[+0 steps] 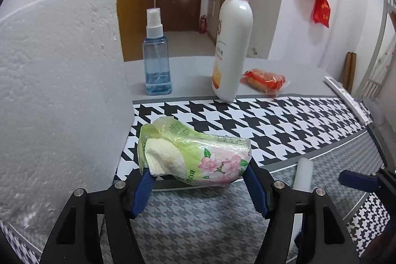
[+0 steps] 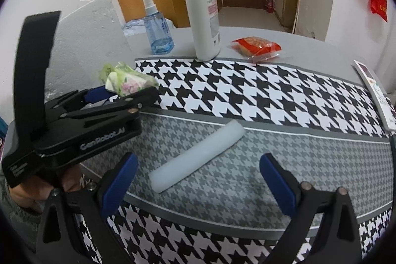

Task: Organize soft objects
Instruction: 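Close the left tool on the floral-wrapped roll while the right tool grasps the white foam tube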

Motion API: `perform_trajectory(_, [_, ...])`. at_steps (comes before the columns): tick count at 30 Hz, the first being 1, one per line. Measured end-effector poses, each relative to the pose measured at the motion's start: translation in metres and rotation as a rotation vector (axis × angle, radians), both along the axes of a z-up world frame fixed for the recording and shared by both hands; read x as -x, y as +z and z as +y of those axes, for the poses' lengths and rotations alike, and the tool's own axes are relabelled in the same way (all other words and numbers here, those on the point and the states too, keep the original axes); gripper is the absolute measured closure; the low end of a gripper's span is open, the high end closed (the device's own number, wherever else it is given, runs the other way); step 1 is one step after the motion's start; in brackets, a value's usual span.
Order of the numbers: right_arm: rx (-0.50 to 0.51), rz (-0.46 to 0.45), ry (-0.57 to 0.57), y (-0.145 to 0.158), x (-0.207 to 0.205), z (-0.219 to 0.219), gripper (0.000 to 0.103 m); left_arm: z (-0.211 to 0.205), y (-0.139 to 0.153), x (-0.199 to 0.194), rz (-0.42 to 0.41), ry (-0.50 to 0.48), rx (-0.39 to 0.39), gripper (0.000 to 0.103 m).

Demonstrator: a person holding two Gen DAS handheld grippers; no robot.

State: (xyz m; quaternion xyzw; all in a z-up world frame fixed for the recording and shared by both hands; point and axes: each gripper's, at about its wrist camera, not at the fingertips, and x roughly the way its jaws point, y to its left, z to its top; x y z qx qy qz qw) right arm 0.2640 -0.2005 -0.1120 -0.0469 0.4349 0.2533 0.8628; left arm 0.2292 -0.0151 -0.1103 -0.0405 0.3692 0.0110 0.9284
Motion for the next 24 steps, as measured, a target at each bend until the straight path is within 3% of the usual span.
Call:
perform_trajectory(3, [0.003, 0.008, -0.006, -0.002, -0.001, 0.002, 0.013, 0.000, 0.000, 0.006, -0.006, 0.010, 0.010, 0.035])
perform_trajectory(5, [0.012, 0.028, -0.006, -0.005, -0.002, 0.004, 0.025, -0.001, -0.001, 0.008, -0.011, 0.006, 0.007, 0.035])
perform_trajectory(8, [0.009, 0.052, -0.012, -0.009, -0.003, 0.007, 0.036, -0.002, -0.004, 0.007, -0.012, -0.004, 0.014, 0.035])
perform_trajectory(15, [0.010, 0.080, -0.052, -0.012, -0.005, 0.012, 0.043, -0.003, -0.002, 0.013, -0.031, -0.004, 0.014, 0.035])
perform_trajectory(18, [0.030, 0.061, -0.077, -0.013, -0.006, 0.017, 0.054, -0.004, 0.001, 0.016, -0.057, 0.004, 0.009, 0.035])
perform_trajectory(24, [0.044, 0.049, -0.113, -0.016, -0.008, 0.025, 0.059, -0.003, 0.005, 0.021, -0.085, 0.007, 0.018, 0.035])
